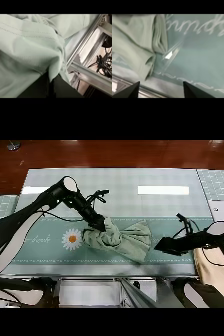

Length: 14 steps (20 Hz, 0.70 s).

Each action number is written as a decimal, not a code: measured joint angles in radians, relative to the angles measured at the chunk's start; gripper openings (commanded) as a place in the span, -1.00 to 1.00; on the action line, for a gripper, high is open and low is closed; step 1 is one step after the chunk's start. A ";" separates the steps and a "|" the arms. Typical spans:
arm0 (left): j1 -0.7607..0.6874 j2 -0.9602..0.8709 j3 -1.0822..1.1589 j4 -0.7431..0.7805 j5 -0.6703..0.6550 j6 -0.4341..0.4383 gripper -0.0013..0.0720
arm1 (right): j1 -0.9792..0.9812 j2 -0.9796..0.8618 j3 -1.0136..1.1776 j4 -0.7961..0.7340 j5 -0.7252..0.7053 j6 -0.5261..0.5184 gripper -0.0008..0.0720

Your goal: Fold the shirts.

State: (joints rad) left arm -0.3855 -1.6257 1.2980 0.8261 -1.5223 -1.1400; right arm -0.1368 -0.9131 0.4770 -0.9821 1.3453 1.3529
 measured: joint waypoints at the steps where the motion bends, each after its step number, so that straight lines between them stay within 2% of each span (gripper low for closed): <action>1: 0.014 -0.002 0.011 0.003 0.000 0.000 -0.89 | 0.048 0.000 -0.015 0.003 -0.010 0.013 0.71; 8: 0.089 0.006 0.033 0.019 0.014 -0.015 -0.89 | 0.337 -0.120 -0.047 0.139 -0.182 0.089 0.70; 9: 0.092 0.007 0.034 0.018 0.016 -0.015 -0.89 | 0.369 -0.146 -0.047 0.169 -0.215 0.093 0.64; 10: 0.093 0.007 0.034 0.018 0.020 -0.016 -0.89 | 0.396 -0.168 -0.048 0.199 -0.247 0.096 0.25; 11: 0.096 0.009 0.034 0.018 0.029 -0.019 -0.89 | 0.420 -0.189 -0.048 0.233 -0.281 0.095 -0.26; 12: 0.098 0.012 0.035 0.019 0.033 -0.019 -0.89 | 0.443 -0.208 -0.045 0.264 -0.316 0.092 -0.94; 14: 0.102 0.026 0.036 0.019 0.054 -0.024 -0.89 | 0.468 -0.229 -0.024 0.316 -0.361 0.056 -0.94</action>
State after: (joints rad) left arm -0.2832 -1.6001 1.3342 0.8455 -1.4685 -1.1641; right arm 0.3317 -1.1416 0.4530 -0.6662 0.9844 1.4090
